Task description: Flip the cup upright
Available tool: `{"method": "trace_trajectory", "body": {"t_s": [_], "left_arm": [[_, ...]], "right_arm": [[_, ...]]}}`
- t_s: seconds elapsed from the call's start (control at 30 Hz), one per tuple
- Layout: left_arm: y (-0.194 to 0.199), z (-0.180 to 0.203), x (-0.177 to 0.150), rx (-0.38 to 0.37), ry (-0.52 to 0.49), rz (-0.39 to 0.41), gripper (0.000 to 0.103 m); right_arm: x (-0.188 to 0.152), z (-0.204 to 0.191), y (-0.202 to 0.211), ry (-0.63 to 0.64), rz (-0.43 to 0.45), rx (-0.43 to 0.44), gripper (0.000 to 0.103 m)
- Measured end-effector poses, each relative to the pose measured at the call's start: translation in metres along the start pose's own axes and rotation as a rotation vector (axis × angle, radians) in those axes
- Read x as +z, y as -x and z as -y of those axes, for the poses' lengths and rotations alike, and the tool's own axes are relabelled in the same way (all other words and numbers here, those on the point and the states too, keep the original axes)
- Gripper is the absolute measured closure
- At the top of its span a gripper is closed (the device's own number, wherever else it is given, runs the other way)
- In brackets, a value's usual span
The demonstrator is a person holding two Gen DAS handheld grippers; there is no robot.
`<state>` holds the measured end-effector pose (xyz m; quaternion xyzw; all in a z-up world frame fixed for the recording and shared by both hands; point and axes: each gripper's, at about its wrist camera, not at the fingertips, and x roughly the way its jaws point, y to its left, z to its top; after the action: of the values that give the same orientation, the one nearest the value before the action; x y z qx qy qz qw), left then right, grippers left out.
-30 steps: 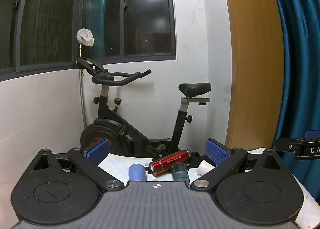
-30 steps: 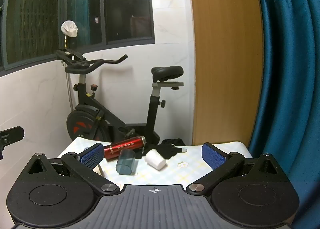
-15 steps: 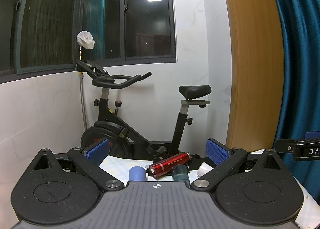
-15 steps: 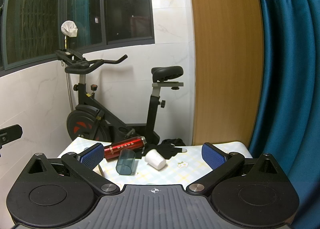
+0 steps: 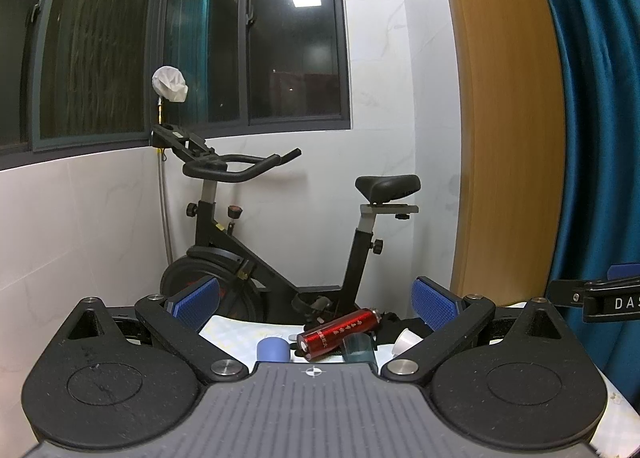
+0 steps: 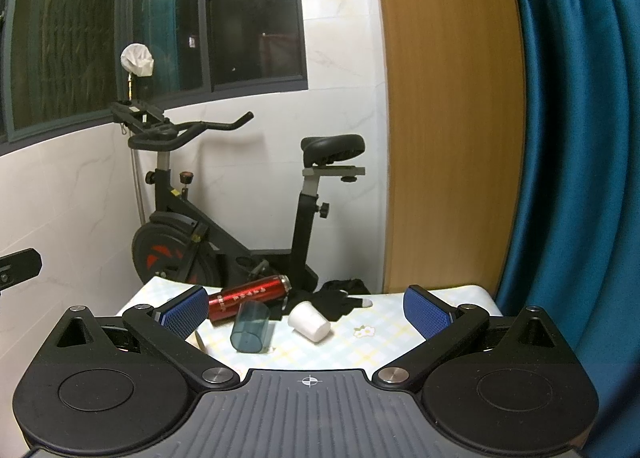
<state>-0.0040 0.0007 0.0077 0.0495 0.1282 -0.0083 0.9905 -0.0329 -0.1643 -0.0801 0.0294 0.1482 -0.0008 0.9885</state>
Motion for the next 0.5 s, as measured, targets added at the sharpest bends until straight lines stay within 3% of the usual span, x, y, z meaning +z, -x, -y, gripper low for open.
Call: {"method": "trace_trajectory", "body": {"t_s": [0.5], "left_arm": [[0.0015,0.0005,0.0003,-0.003,0.000,0.006,0.000]], "right_arm": [[0.0010,0.0013,0.0000,-0.002,0.003,-0.002,0.000]]}}
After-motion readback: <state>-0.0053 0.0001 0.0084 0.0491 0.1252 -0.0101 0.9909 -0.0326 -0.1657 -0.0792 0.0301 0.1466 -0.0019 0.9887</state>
